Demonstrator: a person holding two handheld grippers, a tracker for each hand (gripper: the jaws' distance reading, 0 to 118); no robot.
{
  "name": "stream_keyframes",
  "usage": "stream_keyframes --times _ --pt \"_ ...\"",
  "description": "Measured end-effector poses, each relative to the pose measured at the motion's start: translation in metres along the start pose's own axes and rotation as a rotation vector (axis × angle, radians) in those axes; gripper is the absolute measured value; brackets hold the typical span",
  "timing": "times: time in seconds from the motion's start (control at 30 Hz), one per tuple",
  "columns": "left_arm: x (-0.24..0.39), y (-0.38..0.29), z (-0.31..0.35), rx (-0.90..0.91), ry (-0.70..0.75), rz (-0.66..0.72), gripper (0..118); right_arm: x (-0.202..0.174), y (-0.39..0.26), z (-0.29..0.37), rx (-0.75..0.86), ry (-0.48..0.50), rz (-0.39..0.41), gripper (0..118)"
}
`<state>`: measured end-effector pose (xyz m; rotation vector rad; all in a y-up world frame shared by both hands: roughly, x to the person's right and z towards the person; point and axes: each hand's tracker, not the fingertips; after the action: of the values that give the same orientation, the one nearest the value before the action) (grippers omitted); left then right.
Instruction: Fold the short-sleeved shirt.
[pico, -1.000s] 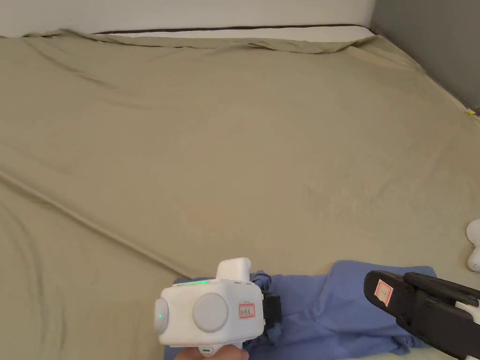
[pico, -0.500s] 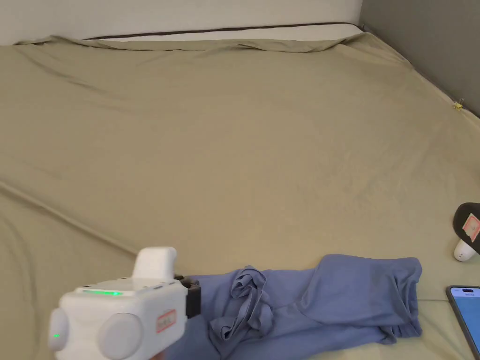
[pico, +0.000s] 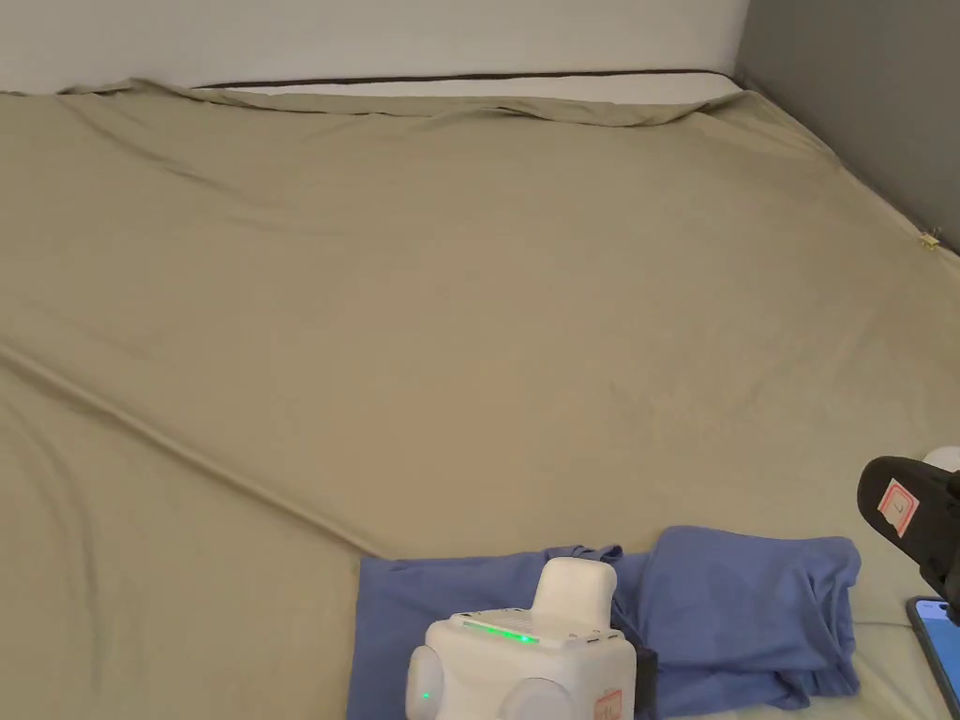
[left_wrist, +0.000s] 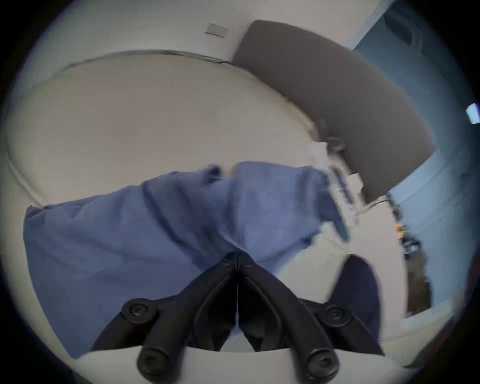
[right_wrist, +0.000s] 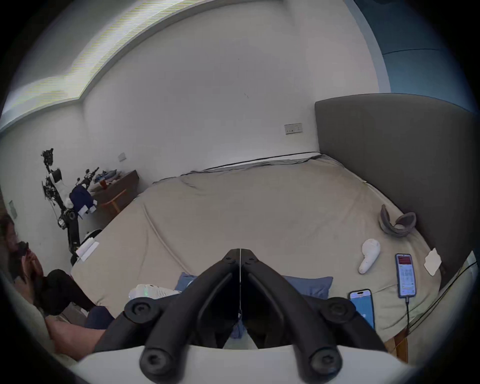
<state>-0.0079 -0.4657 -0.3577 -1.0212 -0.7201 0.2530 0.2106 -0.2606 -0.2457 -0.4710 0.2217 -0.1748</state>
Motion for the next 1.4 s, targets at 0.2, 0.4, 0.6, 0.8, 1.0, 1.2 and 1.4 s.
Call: stream_keyframes --times 0.2,0.4,0.6,0.8,1.0,1.2,1.4 --pt "-0.091 0.004 0.106 0.153 -0.031 0.167 90 -0.006 0.004 -0.003 0.018 0.042 0.034 3" --pt "-0.195 0.013 0.132 0.073 0.193 0.285 118 -0.007 0.002 -0.014 -0.002 0.08 -0.008 3" --pt "-0.198 -0.013 0.074 -0.031 -0.209 0.407 118 -0.007 0.008 -0.013 -0.006 0.128 -0.049 3" --pt "-0.191 -0.011 0.068 0.027 -0.25 0.472 114 -0.005 0.017 -0.005 0.02 0.125 -0.082 3" --pt "-0.212 -0.037 0.1 0.072 -0.192 0.521 10 -0.013 0.019 -0.007 0.021 0.134 -0.083 3" --pt "-0.201 -0.044 0.159 0.127 -0.211 0.505 10 -0.025 0.021 -0.009 0.014 0.138 -0.062 3" --pt "-0.246 -0.049 0.258 0.186 0.111 0.541 10 -0.032 0.024 -0.013 0.003 0.141 -0.032 3"
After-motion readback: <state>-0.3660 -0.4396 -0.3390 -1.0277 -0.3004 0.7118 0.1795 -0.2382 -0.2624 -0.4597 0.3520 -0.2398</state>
